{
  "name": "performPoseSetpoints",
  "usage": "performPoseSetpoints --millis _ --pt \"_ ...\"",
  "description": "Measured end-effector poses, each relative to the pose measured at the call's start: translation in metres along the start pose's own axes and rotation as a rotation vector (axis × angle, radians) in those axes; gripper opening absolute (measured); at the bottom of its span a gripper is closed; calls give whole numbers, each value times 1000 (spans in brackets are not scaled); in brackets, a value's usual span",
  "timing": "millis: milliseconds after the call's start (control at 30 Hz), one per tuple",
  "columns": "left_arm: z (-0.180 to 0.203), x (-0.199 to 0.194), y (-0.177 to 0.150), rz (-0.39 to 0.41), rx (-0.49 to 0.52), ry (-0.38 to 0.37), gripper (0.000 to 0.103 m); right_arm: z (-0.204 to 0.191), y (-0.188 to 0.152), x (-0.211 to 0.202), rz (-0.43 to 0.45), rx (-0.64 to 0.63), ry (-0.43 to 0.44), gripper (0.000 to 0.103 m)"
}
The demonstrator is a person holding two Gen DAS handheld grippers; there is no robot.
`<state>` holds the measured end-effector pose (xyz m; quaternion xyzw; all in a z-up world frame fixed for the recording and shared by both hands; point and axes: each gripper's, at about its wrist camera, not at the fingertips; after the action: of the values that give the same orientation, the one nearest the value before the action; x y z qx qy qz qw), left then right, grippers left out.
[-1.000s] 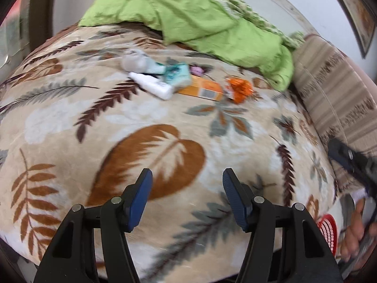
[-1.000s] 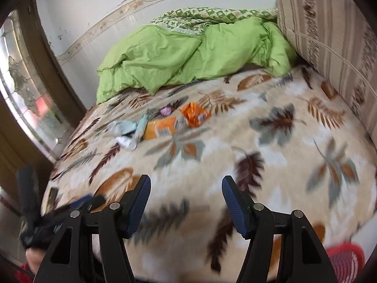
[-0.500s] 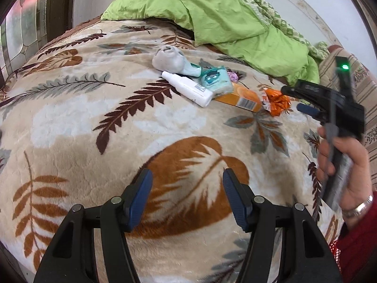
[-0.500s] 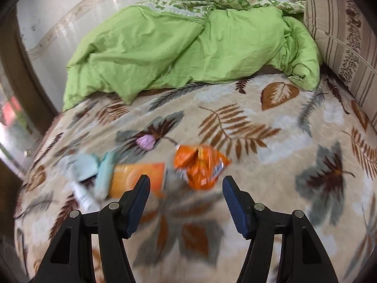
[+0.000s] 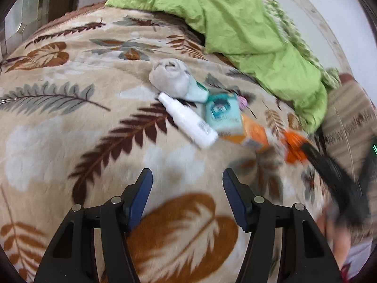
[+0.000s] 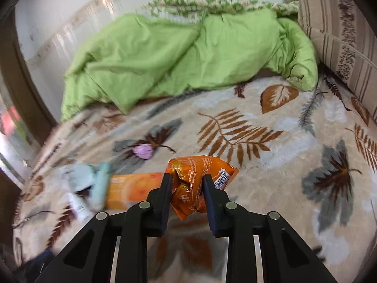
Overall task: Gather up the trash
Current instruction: 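Close the right tool on the orange snack bag and lift it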
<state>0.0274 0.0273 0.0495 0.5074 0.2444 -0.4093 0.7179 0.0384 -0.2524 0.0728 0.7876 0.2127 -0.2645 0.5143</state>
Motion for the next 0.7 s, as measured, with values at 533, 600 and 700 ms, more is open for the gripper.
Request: performPoseSetpoints --millis 533,600,700 --pt "1 81 59 -79 -98 102 45 9 -61 -84 52 44 161 28" --pt "2 81 58 -68 -78 106 44 9 -62 -83 44 45 166 28" --pt "2 76 53 -50 -55 98 42 5 -64 -81 37 28 167 28"
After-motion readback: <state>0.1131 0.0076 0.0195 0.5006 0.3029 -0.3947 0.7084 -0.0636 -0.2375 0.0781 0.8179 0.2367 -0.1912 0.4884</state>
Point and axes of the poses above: each gripper's, at about its wrist camera, not at the fingertips, and x roughly the way its jaws point, z to its right, y to its top, and after that the axes turned 6 degrees about x, right-handed
